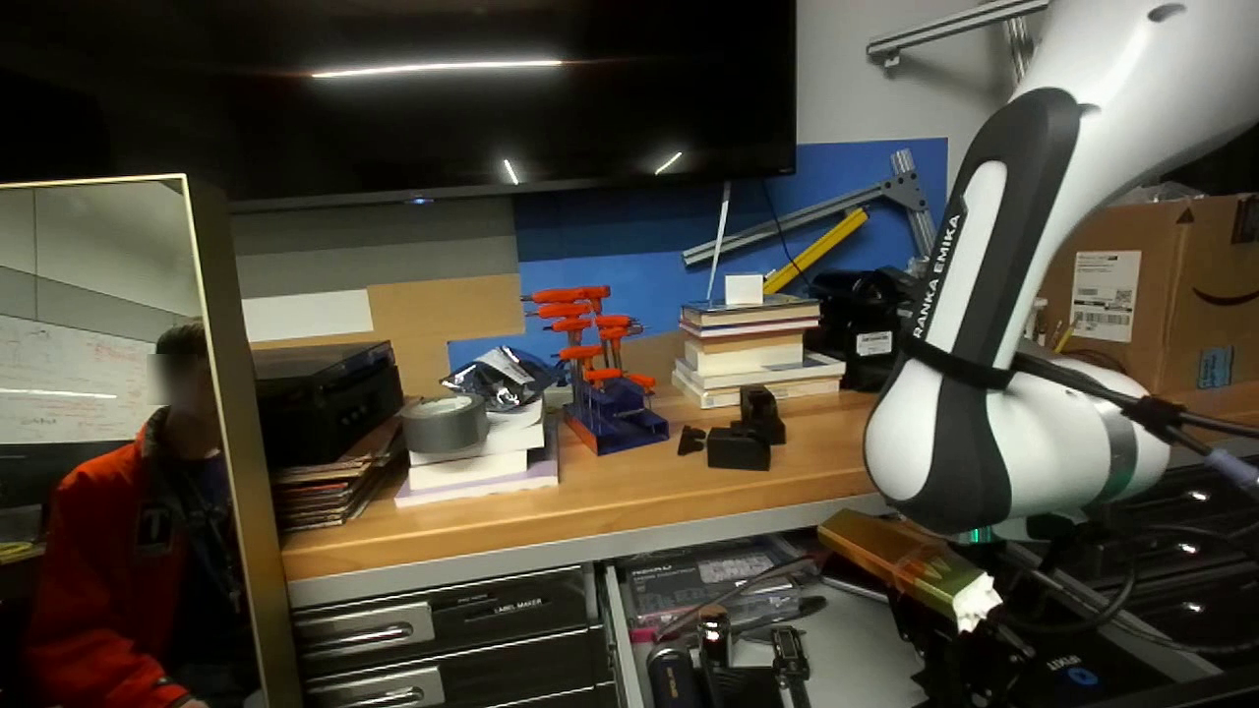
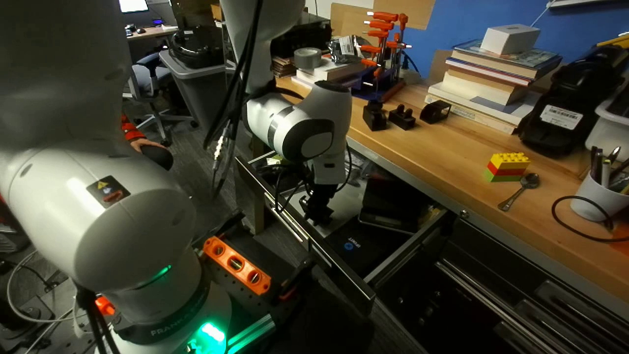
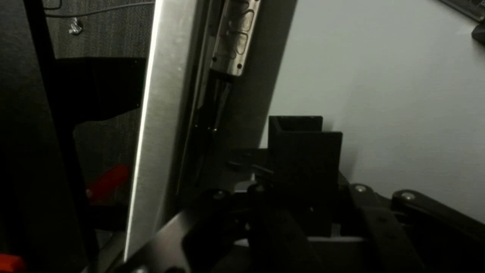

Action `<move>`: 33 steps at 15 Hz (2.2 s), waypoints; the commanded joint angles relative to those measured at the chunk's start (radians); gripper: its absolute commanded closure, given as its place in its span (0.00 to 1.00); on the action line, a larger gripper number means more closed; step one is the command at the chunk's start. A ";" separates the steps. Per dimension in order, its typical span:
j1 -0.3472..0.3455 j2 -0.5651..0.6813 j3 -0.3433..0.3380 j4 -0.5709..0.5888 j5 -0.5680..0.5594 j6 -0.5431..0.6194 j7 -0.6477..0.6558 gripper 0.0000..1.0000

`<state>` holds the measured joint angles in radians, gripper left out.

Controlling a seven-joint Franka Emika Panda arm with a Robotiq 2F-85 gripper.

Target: Put the black objects in the drawer and close it

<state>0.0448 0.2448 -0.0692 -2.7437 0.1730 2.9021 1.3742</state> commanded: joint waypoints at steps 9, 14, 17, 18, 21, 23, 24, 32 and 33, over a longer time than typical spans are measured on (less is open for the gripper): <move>0.167 -0.073 -0.167 0.088 -0.271 -0.100 0.039 0.00; 0.134 -0.158 -0.125 0.269 -0.492 -0.331 0.009 0.00; 0.094 -0.169 -0.056 0.386 -0.482 -0.421 -0.093 0.00; 0.085 -0.165 -0.038 0.421 -0.477 -0.435 -0.138 0.00; 0.056 -0.132 0.007 0.510 -0.409 -0.432 -0.313 0.00; 0.038 -0.109 0.030 0.549 -0.324 -0.411 -0.464 0.00; 0.034 -0.100 0.045 0.564 -0.281 -0.403 -0.541 0.00; -0.014 0.037 0.084 0.741 -0.008 -0.462 -1.069 0.00; -0.018 0.057 0.082 0.762 -0.004 -0.467 -1.098 0.00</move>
<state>0.0580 0.2413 -0.0017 -2.0784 0.1241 2.4794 0.3941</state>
